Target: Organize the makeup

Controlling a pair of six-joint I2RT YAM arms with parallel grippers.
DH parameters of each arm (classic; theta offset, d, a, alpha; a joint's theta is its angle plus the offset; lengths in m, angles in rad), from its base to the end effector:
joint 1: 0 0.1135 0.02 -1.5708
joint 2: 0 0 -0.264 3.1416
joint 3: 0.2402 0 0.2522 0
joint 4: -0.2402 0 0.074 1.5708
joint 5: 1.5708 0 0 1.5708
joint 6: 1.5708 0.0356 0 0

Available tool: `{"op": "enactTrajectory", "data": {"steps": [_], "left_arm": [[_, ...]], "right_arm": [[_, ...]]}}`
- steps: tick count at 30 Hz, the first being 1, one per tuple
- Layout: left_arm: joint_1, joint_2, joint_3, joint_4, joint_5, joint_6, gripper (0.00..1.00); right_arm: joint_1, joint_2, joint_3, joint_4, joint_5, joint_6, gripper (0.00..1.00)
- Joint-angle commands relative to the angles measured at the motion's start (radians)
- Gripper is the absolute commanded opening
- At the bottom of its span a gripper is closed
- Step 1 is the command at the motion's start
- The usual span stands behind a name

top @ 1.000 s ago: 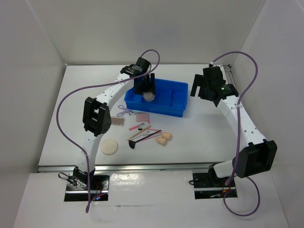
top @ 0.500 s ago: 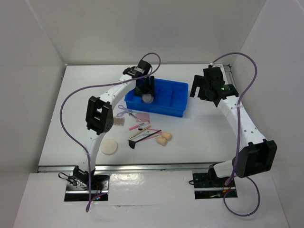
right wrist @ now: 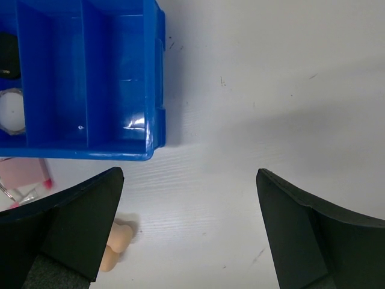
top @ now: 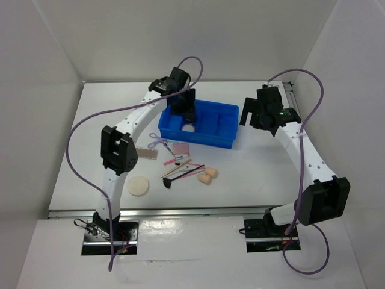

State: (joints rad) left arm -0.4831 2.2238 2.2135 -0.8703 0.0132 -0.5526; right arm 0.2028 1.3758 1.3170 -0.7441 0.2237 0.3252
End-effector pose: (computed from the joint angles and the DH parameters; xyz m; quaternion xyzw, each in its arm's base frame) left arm 0.4388 -0.2307 0.2961 -0.0305 0.9405 -0.1729 0.2909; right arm 0.2880 0.0512 0.3398 0.0981 0.9171 -0.0028 0.3864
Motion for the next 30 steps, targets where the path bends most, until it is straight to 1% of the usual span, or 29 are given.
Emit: {"op": "enactTrajectory", "data": {"steps": [1, 3, 4, 5, 6, 7, 8, 9, 10, 11, 12, 14, 15, 19, 21, 25, 27, 28, 29, 30], "left_arm": [[-0.005, -0.193, -0.032, 0.028, 0.019, 0.016, 0.65], [-0.005, -0.258, -0.125, 0.056, -0.01, 0.025, 0.58], [-0.005, -0.327, -0.162, 0.065, -0.022, 0.025, 0.51], [-0.005, -0.361, -0.24, 0.074, -0.057, 0.034, 0.48], [-0.005, -0.395, -0.282, 0.083, -0.077, 0.034, 0.48], [-0.005, -0.462, -0.323, 0.083, -0.096, 0.034, 0.48], [-0.005, -0.495, -0.406, 0.083, -0.117, 0.034, 0.48], [-0.005, -0.527, -0.449, 0.083, -0.158, 0.01, 0.48], [0.007, -0.559, -0.49, 0.083, -0.176, -0.001, 0.48], [0.008, -0.625, -0.57, 0.083, -0.186, -0.012, 0.5], [0.023, -0.657, -0.607, 0.093, -0.17, -0.021, 0.52], [0.046, -0.71, -0.662, 0.079, -0.138, -0.033, 0.53], [0.046, -0.748, -0.699, 0.07, -0.137, -0.033, 0.53], [0.046, -0.821, -0.771, 0.039, -0.148, -0.044, 0.53], [0.055, -0.845, -0.794, 0.039, -0.163, -0.055, 0.53], [0.055, -0.845, -0.773, 0.019, -0.134, -0.055, 0.53], [0.055, -0.845, -0.761, 0.019, -0.121, -0.055, 0.53], [0.055, -0.845, -0.761, 0.019, -0.121, -0.055, 0.53], [0.055, -0.845, -0.761, 0.019, -0.121, -0.055, 0.53], [0.055, -0.845, -0.761, 0.019, -0.121, -0.055, 0.53]], "right_arm": [[-0.006, -0.047, -0.018, 0.014, -0.015, 0.008, 0.99], [-0.006, -0.047, -0.027, 0.014, -0.055, 0.008, 0.99], [-0.006, -0.047, -0.047, 0.026, -0.073, 0.008, 0.97], [-0.006, -0.061, -0.062, 0.043, -0.131, -0.001, 0.95], [-0.006, -0.076, -0.082, 0.054, -0.162, -0.002, 0.94], [0.029, -0.077, -0.102, 0.054, -0.185, -0.002, 0.93], [0.052, -0.092, -0.148, 0.066, -0.207, -0.002, 0.93], [0.082, -0.101, -0.169, 0.066, -0.233, 0.017, 0.93], [0.14, -0.101, -0.191, 0.066, -0.242, 0.032, 0.93], [0.167, -0.101, -0.237, 0.066, -0.242, 0.05, 0.93], [0.188, -0.101, -0.264, 0.08, -0.265, 0.079, 0.95], [0.231, -0.11, -0.341, 0.101, -0.294, 0.106, 0.96], [0.242, -0.11, -0.361, 0.135, -0.337, 0.115, 0.96], [0.299, -0.098, -0.421, 0.227, -0.405, 0.156, 0.96], [0.343, -0.045, -0.43, 0.267, -0.423, 0.156, 0.96], [0.374, 0.054, -0.43, 0.33, -0.435, 0.156, 0.96], [0.374, 0.097, -0.43, 0.376, -0.446, 0.156, 0.93], [0.374, 0.114, -0.43, 0.376, -0.446, 0.166, 0.93], [0.374, 0.129, -0.43, 0.376, -0.446, 0.166, 0.9], [0.374, 0.159, -0.42, 0.385, -0.434, 0.166, 0.85]]}}
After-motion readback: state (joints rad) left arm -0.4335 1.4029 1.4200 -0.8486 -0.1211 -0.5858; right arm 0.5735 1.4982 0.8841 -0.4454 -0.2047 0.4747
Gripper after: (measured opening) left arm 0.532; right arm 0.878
